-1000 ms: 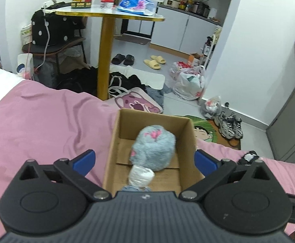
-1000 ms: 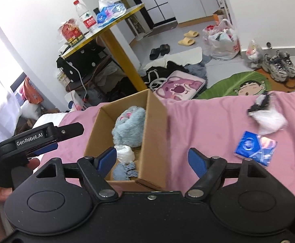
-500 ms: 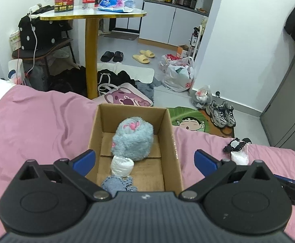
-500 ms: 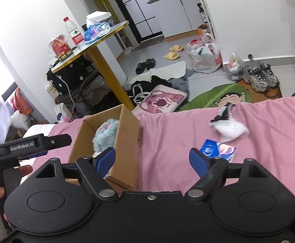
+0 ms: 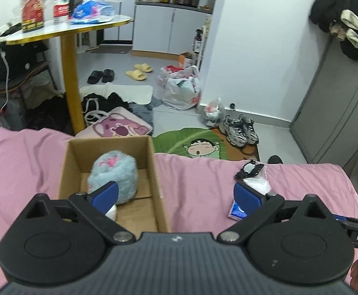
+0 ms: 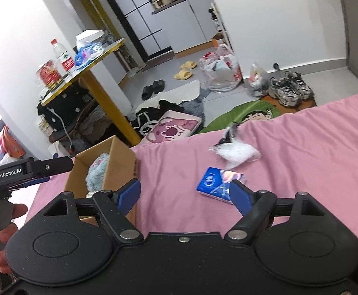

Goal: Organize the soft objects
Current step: 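Move both tools from the box toward the blue tissue pack and clear plastic bag, then grasp the blue tissue pack with the left tool while the right tool grasps the clear plastic bag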

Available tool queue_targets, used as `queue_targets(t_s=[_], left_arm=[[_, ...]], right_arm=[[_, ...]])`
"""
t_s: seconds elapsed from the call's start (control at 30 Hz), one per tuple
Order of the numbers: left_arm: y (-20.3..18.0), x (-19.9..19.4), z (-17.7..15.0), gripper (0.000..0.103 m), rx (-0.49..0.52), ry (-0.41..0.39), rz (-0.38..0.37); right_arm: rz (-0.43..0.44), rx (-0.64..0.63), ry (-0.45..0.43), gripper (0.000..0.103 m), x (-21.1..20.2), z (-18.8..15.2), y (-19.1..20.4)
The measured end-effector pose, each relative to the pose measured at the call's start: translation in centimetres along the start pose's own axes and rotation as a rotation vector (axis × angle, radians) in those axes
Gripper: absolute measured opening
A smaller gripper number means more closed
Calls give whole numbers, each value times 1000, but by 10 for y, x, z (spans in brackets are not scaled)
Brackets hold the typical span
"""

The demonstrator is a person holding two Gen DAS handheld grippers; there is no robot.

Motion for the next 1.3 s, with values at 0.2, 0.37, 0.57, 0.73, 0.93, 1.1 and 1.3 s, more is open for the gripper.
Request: queue_targets(t_s=[0.2,0.37,0.57,0.73,0.93,1.1,1.3], left_arm=[[-24,20,-9,98,44,28,-36],[-49,43,-22,96,117,68,-64],[-75,73,-40,95,166,121,-98],[-91,98,-53,95,180,168,-122],[-106,131,-74,95,195,252,-148],[-113,156,-88,95,211,305,-149],[-114,185,-96,95,211,355,-127]], right_arm=[[-11,33,31,69,4,-10,-22],[-31,59,49,60,7,-15,-40],[-54,87,78,46,14,-18,-63],[-70,84,109,43,24,-16,-76],[-88,75,156,44,35,-6,-89],[-97,83,156,44,47,9,-97],[-94,72,183,45,68,14,-100]])
Point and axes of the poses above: each gripper's, at about its wrist camera, not at the fingertips, and x roughly the way its jaws point, y to its left, z to its top, the point moved 7 cm from there along x, roughly the way its jaws point, and after that the axes turned 9 degrees about -x, right-handed, at the moved point
